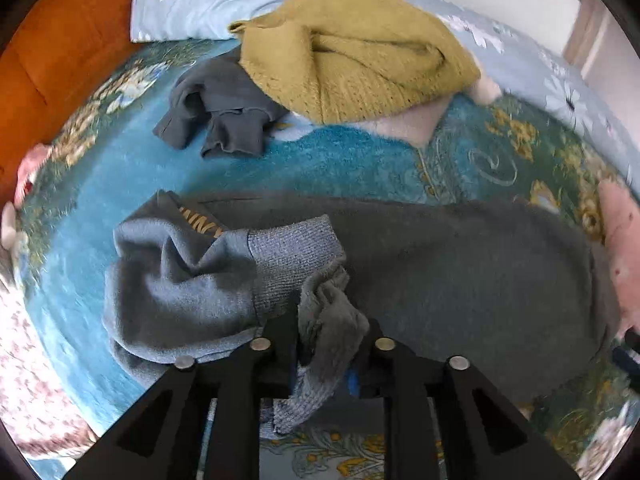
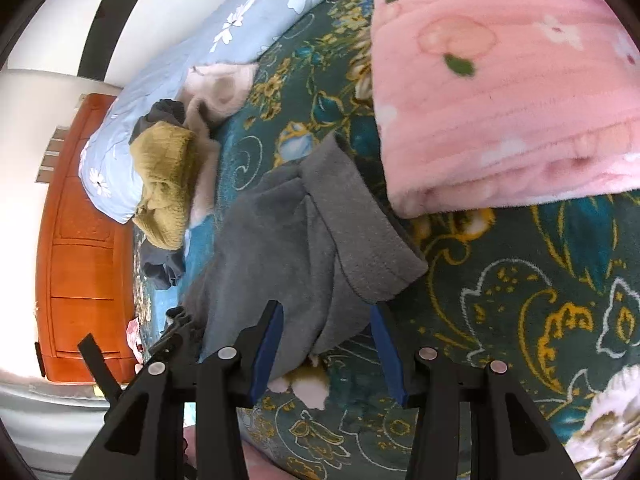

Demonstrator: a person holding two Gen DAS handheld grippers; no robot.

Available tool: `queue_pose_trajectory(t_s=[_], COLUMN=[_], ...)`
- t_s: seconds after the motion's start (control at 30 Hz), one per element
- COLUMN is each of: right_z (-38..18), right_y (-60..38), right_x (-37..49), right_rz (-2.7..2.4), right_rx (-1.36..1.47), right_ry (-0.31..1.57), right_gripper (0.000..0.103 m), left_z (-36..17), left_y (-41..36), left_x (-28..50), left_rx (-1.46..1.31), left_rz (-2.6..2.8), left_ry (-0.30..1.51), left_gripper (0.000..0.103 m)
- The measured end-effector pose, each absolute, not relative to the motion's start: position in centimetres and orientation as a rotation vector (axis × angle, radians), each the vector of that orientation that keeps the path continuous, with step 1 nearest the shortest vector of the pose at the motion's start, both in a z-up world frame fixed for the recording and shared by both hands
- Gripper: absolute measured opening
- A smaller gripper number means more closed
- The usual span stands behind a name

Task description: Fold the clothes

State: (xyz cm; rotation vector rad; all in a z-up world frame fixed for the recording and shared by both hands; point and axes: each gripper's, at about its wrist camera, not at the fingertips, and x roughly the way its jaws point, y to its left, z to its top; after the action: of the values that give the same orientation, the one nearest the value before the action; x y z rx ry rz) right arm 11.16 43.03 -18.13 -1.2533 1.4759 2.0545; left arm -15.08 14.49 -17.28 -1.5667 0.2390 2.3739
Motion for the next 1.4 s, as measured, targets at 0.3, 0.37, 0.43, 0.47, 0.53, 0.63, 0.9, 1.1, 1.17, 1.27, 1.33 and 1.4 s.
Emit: queue_pose_trajectory(t_s=[0.3,0.37,0.43,0.47,0.53,0.63,0.9,1.1,1.17,1.27,1.33,1.4], right_z=[-17.5,-17.1,-16.7,-16.6,-16.6,-17.3,-22.2,-24.3,-24.3,-21.9,-18.1,-14.7], right_y=[41.9,41.2,39.8,38.7,36.5,32.6,25.8,24.7,24.0,22.9,23.4,25.2], right_x=[10.6,9.8,8.0,6.6,3.9,-0.6,-9.0,-12.2,-13.2,-15.2,-15.6,-14.7], right_rz=[2.124,2.169,2.241,2.273,2.336,2.39,2.281,2.147,2.13,2.297,2.551,2.757], right_rx=[-1.278,-1.29,-1.318,-1.35,-1.415,-1.536,-1.726,-1.72,-1.801,-1.881,-1.735,-1.495], right_ry=[1.49,1.484,1.488,1.507,1.544,1.622,1.78,1.879,1.808,1.618,1.643,1.819], right_gripper=[0.049,0.051,0.051,0.051,0.051,0.052,0.063,0.058,0.02,0.015,0.015,0.015], left_z=[-15.8,-17.4,-19.7,-20.9,-23.2,-23.7,-22.5,-21.6,-21.3,-21.3,-21.0,-20.9], left_y=[6.9,4.3,2.4,1.8,0.9,1.2,0.6,-0.2,-1.2,-2.4,-2.8,-2.8], left_x=[-14.9,-15.5,-15.9,-16.0,-16.0,-15.9,-15.1,-14.7,-14.5,-14.7,-14.7,-14.9], left_rx=[-1.525,-1.629,-1.76,-1.822,-1.951,-1.98,-1.814,-1.709,-1.683,-1.627,-1.586,-1.569], left_rz=[2.279,2.311,2.264,2.217,2.112,2.095,2.101,2.142,2.147,2.146,2.146,2.136], left_ry=[-0.491,-0.647,-0.82,-0.9,-1.034,-1.039,-1.131,-1.2,-1.24,-1.298,-1.316,-1.318], left_gripper=[0.061,0.061,0.061,0.061,0.061,0.061,0.061,0.061,0.061,0.061,0.061,0.061])
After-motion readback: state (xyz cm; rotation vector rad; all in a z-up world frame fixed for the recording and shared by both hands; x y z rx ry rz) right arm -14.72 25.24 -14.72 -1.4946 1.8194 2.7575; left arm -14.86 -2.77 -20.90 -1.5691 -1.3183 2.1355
